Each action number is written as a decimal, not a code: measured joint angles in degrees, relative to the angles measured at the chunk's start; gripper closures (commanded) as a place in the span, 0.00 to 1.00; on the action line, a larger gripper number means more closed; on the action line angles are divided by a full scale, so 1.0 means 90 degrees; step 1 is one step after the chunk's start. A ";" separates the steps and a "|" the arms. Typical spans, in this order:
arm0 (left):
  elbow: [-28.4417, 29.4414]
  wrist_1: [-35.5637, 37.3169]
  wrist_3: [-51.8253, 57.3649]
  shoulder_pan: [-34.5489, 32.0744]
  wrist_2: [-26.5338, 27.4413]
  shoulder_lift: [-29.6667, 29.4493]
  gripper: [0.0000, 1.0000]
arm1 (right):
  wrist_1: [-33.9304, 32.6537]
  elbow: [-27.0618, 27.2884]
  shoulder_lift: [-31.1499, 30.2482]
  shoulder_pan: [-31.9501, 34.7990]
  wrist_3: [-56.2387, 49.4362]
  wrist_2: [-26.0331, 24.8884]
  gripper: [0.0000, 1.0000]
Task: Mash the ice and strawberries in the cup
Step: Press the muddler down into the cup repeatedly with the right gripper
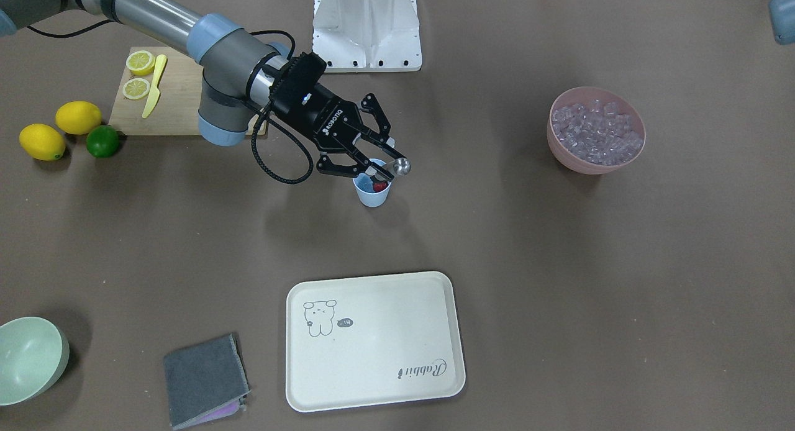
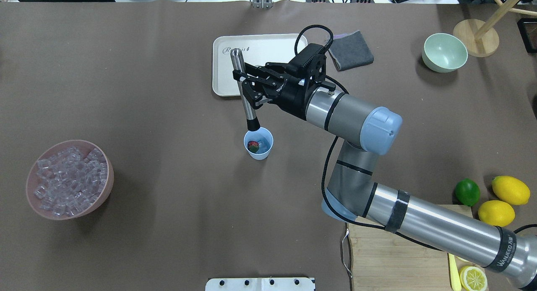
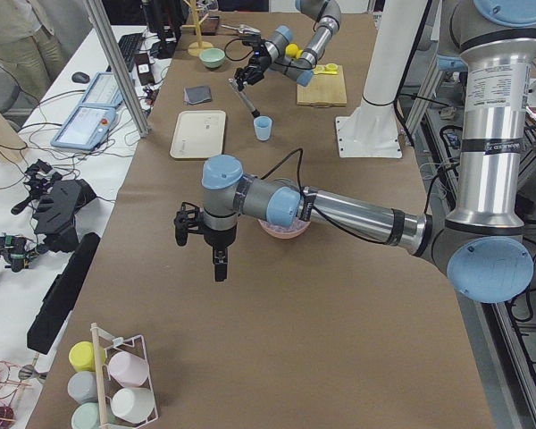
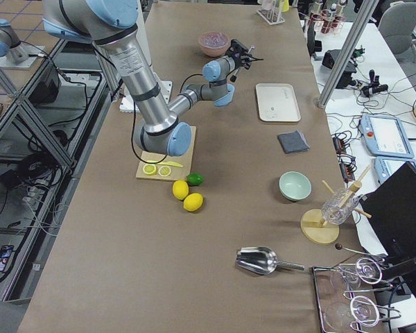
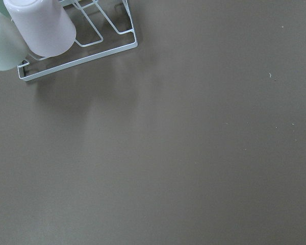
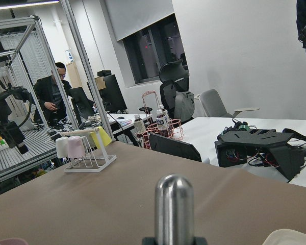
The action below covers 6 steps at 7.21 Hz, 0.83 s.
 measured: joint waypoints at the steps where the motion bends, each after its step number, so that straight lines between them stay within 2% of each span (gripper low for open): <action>1: 0.0048 -0.0012 0.0005 0.0002 0.0002 -0.0015 0.02 | -0.0005 -0.0053 -0.0027 -0.0081 -0.0011 -0.0022 1.00; 6: 0.0165 -0.0026 0.0013 0.0013 0.0008 -0.0036 0.02 | -0.0028 -0.0458 -0.0040 -0.0171 -0.0029 -0.0058 1.00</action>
